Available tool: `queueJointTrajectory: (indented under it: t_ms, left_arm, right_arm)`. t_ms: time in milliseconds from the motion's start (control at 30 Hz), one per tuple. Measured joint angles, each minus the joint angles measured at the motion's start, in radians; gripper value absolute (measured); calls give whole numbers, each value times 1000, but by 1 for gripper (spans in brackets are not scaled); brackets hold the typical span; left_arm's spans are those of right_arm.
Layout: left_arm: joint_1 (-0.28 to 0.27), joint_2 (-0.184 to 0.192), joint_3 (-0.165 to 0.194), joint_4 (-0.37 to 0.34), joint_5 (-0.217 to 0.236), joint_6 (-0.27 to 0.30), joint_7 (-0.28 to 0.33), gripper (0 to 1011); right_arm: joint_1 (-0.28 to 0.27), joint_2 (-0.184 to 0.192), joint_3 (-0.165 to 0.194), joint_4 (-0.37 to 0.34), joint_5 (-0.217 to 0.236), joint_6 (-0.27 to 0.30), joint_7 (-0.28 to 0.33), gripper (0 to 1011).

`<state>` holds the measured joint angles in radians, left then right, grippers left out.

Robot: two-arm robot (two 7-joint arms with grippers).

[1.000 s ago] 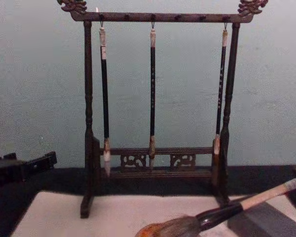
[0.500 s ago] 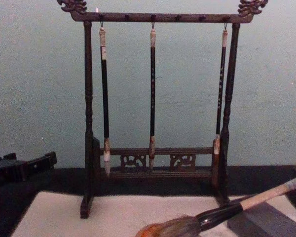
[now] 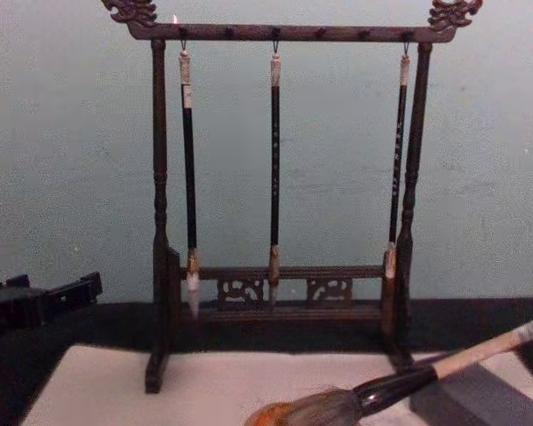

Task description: Pick up the brush from the inkstone, write on the paper, then place the brush back to its original position.

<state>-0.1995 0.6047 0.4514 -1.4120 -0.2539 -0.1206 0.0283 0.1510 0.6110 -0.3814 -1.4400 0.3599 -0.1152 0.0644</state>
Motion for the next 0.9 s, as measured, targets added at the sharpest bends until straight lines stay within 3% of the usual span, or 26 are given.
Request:
queueJointTrajectory:
  t_ms: [133, 467, 767, 900]
  left_arm:
    - [0, 0, 0, 0, 0, 0, 0, 1002]
    - [0, 0, 0, 0, 0, 0, 0, 1002]
    - [0, 0, 0, 0, 0, 0, 0, 1000]
    - [0, 0, 0, 0, 0, 0, 0, 1002]
  right_arm:
    - [-27, 9, 25, -23, 33, 0, 24, 1001]
    - [-121, 16, 113, -90, 183, 23, 115, 1001]
    - [-156, -28, 188, -85, 396, 105, 259, 1001]
    - [-155, -47, 207, -71, 468, 151, 300, 1001]
